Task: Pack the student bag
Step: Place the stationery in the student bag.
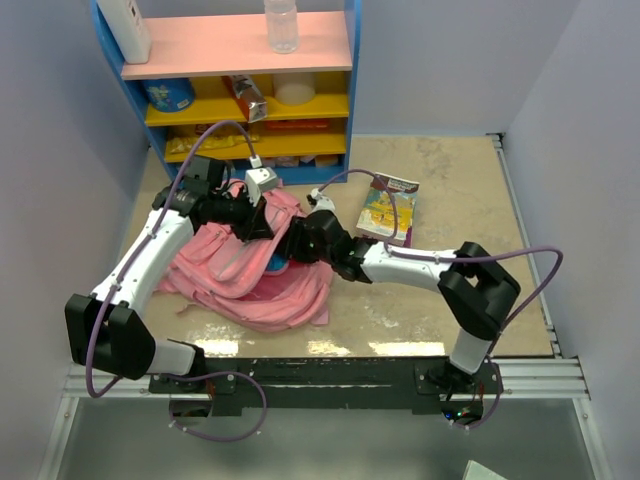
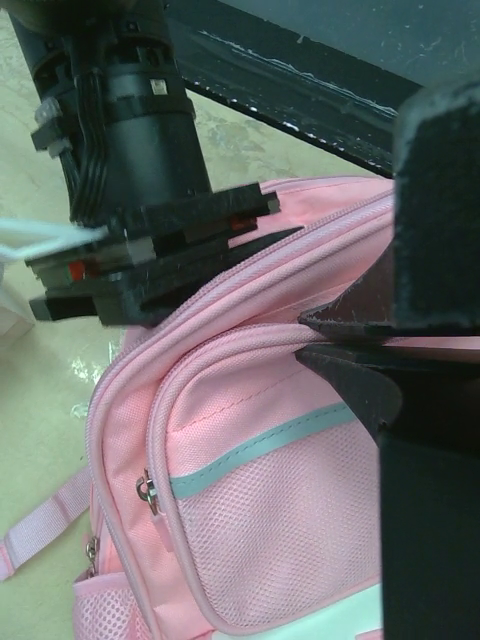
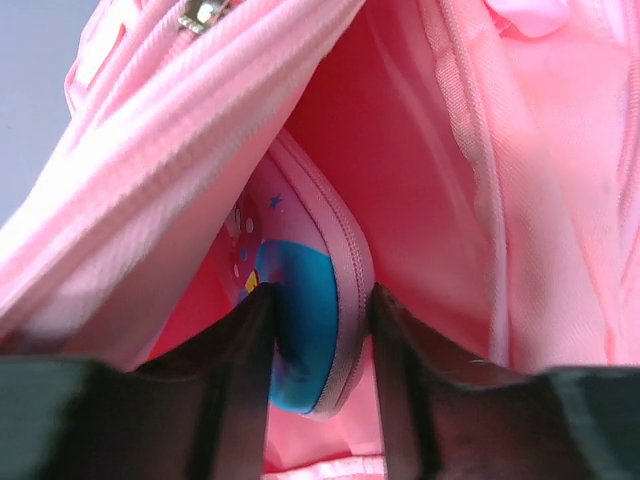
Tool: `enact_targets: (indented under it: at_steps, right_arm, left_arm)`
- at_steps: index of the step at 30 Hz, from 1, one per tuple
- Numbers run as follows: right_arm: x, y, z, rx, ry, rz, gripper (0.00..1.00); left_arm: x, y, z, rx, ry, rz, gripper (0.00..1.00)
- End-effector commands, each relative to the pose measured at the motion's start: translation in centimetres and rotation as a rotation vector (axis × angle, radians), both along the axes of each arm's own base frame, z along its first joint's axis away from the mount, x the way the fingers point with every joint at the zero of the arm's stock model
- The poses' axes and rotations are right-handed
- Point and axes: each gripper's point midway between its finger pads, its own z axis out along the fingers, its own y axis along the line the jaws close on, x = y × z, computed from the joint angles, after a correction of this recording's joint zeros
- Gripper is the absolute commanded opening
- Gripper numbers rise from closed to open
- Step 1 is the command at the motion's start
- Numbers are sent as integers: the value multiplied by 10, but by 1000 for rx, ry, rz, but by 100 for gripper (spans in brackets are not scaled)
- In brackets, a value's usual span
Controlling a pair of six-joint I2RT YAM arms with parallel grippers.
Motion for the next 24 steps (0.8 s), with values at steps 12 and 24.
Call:
enact_targets:
  at_steps: [12,24]
  right_arm:
    - [-67,-70,54,70,-239,110,56]
    - [-88,-52,0,-173,-237,185,0]
  left_arm:
    - [6,-32,35,-169,-86,-88,0]
    - [7,-31,37,-170,-95,-79,0]
